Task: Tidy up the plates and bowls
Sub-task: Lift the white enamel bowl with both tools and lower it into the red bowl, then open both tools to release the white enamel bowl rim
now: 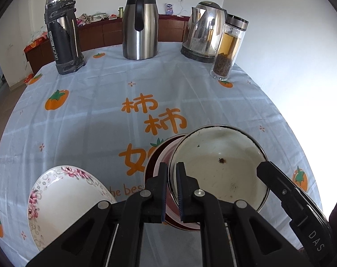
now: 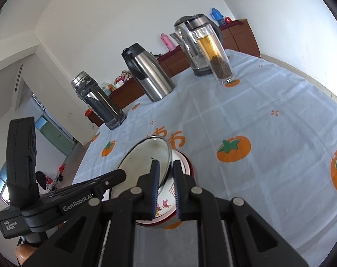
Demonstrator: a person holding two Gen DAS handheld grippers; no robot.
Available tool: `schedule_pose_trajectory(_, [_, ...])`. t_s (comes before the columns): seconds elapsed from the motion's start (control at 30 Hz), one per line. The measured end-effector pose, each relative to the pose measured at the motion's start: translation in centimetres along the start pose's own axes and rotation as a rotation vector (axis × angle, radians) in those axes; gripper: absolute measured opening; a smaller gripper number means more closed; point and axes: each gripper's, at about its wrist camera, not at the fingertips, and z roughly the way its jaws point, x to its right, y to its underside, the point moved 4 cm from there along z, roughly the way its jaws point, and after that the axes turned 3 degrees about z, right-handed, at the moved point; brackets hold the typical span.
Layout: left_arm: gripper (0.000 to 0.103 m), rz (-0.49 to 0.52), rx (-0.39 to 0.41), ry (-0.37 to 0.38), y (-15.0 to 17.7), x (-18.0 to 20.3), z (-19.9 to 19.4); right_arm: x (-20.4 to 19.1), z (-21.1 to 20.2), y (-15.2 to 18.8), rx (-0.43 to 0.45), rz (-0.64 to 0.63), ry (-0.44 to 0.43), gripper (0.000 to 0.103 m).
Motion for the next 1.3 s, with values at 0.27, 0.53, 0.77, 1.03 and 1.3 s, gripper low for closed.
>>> schedule_pose_trajectory(0.27, [0.009, -0.007, -0.015, -0.01, 0.3, -0.2, 0.8, 0.4, 0.8, 0.3, -0.018, 0.01, -0.003, 0.012])
schedule_pose_trajectory(0.53, [0.009, -0.011, -0.015, -0.016, 0.3, -0.4, 1.2, 0.5, 1.1, 0.4, -0.021, 0.009, -0.005, 0.012])
schedule_pose_trajectory(0.77, [0.009, -0.017, -0.024, -0.033, 0.4, -0.8, 1.9, 0.9, 2.2, 0.9, -0.042, 0.014, -0.002, 0.012])
schedule_pose_trajectory(1.03, [0.009, -0.007, -0.007, -0.051, 0.5, -0.8, 2.0, 0.6, 2.4, 0.9, -0.027, -0.012, 0.004, 0.012])
schedule_pose_trajectory(1.3, [0.009, -0.011, -0.01, -0.063, 0.3, -0.8, 2.1, 0.7, 2.3, 1.1, -0.014, -0.012, -0.02, 0.014])
